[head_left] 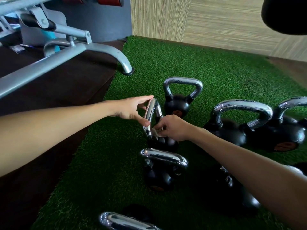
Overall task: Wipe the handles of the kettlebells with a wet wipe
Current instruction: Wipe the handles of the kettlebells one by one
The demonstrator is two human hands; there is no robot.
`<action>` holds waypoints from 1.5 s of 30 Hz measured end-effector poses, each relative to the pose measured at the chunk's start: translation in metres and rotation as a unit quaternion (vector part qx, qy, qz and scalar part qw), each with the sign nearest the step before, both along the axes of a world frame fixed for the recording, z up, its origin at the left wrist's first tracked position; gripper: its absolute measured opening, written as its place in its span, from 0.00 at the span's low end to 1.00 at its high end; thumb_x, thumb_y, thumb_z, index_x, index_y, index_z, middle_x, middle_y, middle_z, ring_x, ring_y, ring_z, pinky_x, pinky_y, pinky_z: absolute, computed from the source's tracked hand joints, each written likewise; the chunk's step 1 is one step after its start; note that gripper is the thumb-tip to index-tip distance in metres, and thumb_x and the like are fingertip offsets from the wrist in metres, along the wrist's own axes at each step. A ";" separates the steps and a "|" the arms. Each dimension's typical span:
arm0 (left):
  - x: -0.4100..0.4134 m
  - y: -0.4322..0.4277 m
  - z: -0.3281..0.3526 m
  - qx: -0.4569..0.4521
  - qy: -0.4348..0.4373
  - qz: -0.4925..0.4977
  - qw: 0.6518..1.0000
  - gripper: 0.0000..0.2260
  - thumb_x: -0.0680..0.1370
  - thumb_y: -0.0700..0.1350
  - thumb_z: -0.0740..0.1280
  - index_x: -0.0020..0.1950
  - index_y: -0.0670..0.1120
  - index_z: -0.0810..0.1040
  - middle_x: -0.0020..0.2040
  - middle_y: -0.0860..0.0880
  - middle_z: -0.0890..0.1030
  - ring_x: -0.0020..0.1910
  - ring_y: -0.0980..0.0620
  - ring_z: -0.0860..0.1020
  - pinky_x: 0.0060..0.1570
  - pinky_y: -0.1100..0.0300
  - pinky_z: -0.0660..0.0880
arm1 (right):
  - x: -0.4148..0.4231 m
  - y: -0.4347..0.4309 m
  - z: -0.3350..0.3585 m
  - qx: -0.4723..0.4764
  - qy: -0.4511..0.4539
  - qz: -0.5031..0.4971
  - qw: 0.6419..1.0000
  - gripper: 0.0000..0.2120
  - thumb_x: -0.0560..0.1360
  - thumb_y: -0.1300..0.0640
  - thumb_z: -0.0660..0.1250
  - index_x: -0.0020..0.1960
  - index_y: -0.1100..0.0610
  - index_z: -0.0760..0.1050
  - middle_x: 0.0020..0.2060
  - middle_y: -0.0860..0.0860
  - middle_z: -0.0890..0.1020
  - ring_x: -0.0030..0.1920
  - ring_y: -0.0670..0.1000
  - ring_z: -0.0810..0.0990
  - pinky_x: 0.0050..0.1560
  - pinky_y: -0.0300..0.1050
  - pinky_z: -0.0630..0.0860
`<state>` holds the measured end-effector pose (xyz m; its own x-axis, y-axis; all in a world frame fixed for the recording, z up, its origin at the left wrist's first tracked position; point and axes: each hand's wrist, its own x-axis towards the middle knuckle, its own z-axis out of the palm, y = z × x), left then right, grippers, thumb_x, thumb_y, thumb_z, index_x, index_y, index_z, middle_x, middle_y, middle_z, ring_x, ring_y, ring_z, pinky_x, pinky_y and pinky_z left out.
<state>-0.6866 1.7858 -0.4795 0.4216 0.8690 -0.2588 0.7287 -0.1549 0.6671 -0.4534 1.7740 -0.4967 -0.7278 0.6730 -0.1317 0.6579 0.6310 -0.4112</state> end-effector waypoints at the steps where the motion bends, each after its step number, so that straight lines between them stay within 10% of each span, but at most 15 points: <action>1: 0.000 0.000 0.000 0.000 0.001 -0.001 1.000 0.67 0.51 0.73 0.79 0.83 0.59 0.49 0.82 0.58 0.56 0.75 0.60 0.65 0.75 0.49 0.67 | -0.001 0.002 0.000 -0.010 0.000 0.003 1.000 0.11 0.76 0.57 0.73 0.58 0.54 0.85 0.48 0.48 0.85 0.44 0.44 0.78 0.43 0.33 0.68; 10: -0.003 -0.005 -0.002 0.016 -0.002 0.007 1.000 0.67 0.51 0.72 0.80 0.83 0.60 0.50 0.82 0.55 0.57 0.75 0.61 0.64 0.71 0.54 0.71 | -0.006 -0.002 -0.001 -0.279 0.211 -0.131 0.928 0.03 0.76 0.60 0.73 0.48 0.54 0.84 0.41 0.45 0.85 0.41 0.42 0.80 0.48 0.40 0.71; 18: 0.002 -0.005 0.001 0.013 0.008 0.018 1.000 0.65 0.53 0.70 0.81 0.82 0.62 0.50 0.83 0.52 0.56 0.76 0.60 0.62 0.74 0.50 0.68 | -0.010 0.006 -0.001 -0.352 0.204 -0.240 0.881 0.05 0.71 0.63 0.77 0.44 0.54 0.85 0.42 0.52 0.85 0.41 0.48 0.75 0.39 0.41 0.70; 21: 0.004 -0.005 0.002 0.021 0.028 0.019 0.999 0.62 0.56 0.65 0.82 0.83 0.61 0.50 0.83 0.52 0.56 0.76 0.56 0.64 0.74 0.52 0.68 | -0.011 0.028 0.000 -0.358 0.304 -0.361 0.806 0.12 0.63 0.57 0.81 0.45 0.56 0.87 0.49 0.52 0.87 0.55 0.55 0.82 0.58 0.52 0.79; 23: 0.007 -0.005 0.003 0.022 0.023 0.021 0.999 0.59 0.61 0.59 0.83 0.83 0.60 0.51 0.80 0.57 0.58 0.70 0.57 0.68 0.67 0.59 0.71 | -0.010 0.044 0.009 -0.351 0.345 -0.411 0.767 0.16 0.63 0.55 0.81 0.50 0.55 0.85 0.52 0.54 0.86 0.56 0.54 0.81 0.51 0.48 0.80; 31: 0.002 -0.002 -0.002 0.024 0.030 0.019 0.999 0.66 0.51 0.73 0.80 0.82 0.62 0.50 0.83 0.54 0.57 0.80 0.57 0.59 0.76 0.47 0.65 | -0.016 0.030 -0.001 -0.396 0.271 -0.371 0.795 0.11 0.68 0.62 0.79 0.50 0.59 0.85 0.51 0.54 0.87 0.47 0.50 0.76 0.40 0.43 0.70; 35: 0.004 -0.003 -0.003 0.021 0.014 0.020 0.999 0.66 0.52 0.71 0.81 0.83 0.61 0.51 0.82 0.56 0.58 0.79 0.58 0.60 0.77 0.47 0.64 | -0.026 0.038 -0.003 -0.304 0.369 -0.438 0.762 0.08 0.67 0.61 0.81 0.45 0.57 0.84 0.40 0.52 0.87 0.39 0.49 0.81 0.41 0.44 0.78; 45: 0.012 -0.012 0.005 0.019 0.015 0.011 1.000 0.62 0.56 0.66 0.78 0.83 0.59 0.49 0.83 0.56 0.55 0.75 0.63 0.59 0.76 0.56 0.58 | -0.029 0.032 -0.026 0.007 0.277 -0.414 0.867 0.03 0.71 0.59 0.76 0.44 0.55 0.87 0.37 0.51 0.86 0.34 0.45 0.80 0.29 0.28 0.71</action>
